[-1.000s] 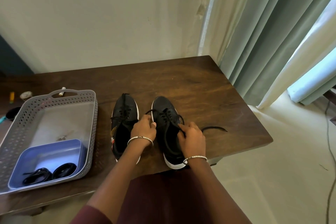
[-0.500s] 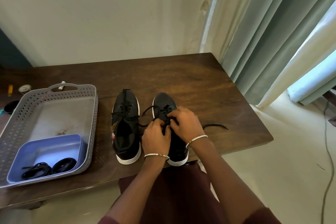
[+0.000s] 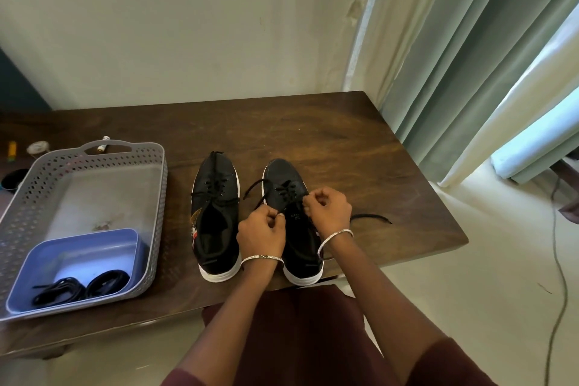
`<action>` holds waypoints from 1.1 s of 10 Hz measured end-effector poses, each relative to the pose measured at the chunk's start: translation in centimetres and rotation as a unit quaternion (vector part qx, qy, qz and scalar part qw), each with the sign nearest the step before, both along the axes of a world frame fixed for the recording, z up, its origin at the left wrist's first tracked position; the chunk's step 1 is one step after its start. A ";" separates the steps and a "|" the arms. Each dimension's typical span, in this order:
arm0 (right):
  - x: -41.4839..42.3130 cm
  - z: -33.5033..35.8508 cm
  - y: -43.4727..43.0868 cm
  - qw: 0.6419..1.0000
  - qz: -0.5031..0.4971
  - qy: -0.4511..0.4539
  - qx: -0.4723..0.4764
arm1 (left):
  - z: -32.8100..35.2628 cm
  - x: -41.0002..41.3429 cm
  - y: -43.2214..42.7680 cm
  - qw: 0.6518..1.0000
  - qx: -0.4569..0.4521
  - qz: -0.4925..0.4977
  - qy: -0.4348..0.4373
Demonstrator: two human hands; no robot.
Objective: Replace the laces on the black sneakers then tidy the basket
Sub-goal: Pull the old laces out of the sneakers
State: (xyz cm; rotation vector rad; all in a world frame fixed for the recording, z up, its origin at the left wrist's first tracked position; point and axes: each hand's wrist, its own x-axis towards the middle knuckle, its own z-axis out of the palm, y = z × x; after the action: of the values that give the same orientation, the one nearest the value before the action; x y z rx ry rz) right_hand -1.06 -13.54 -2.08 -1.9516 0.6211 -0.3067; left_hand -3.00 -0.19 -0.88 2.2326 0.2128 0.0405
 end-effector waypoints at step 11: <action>-1.0 0.4 1.4 0.886 0.193 -0.096 -0.410 | -0.8 -0.2 -0.5 0.999 0.009 -0.011 -0.031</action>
State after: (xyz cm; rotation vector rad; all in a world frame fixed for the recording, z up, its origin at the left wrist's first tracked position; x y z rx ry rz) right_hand -2.06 -12.11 -1.69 -2.7429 -0.0818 -0.5629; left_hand -3.21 -0.66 -1.63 2.2484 0.1548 0.1009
